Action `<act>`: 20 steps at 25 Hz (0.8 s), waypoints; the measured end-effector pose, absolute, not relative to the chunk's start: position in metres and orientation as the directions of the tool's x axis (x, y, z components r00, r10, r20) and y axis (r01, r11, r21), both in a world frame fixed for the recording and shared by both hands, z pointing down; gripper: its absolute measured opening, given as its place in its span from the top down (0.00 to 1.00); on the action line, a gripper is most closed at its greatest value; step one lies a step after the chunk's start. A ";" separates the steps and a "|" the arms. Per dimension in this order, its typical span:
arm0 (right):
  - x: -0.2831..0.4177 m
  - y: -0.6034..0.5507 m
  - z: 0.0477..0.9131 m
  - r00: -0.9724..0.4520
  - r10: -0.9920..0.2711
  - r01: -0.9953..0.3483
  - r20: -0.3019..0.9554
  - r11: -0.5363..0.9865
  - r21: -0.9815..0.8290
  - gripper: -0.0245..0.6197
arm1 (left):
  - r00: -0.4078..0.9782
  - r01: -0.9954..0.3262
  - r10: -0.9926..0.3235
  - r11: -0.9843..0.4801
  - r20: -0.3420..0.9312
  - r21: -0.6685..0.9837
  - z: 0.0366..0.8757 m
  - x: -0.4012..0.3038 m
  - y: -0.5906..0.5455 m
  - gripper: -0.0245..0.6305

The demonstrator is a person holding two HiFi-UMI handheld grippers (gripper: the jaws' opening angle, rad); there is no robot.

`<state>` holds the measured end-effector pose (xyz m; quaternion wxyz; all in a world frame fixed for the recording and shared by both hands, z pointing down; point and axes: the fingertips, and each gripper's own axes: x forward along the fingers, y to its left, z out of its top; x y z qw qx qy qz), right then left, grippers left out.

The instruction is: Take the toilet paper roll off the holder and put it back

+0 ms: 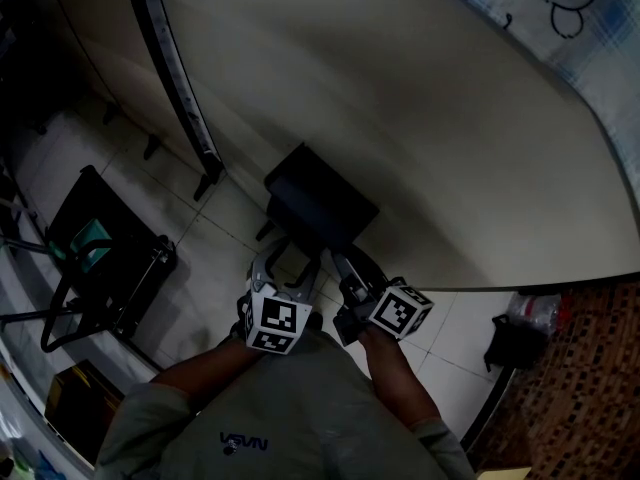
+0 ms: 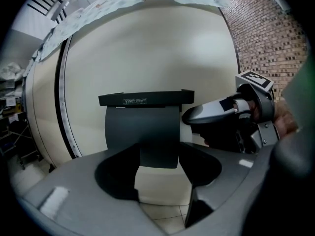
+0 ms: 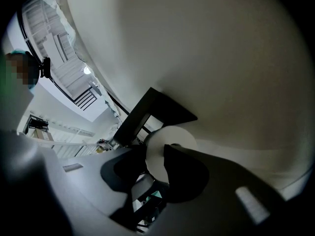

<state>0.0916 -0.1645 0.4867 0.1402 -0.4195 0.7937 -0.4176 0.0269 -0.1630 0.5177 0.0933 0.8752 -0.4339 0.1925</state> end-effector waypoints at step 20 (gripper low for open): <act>0.090 -0.156 0.507 -0.617 -0.767 -0.565 0.175 0.277 -0.777 0.95 | 0.565 -0.785 -0.710 -0.620 0.421 0.007 0.520 0.030 -0.163 0.59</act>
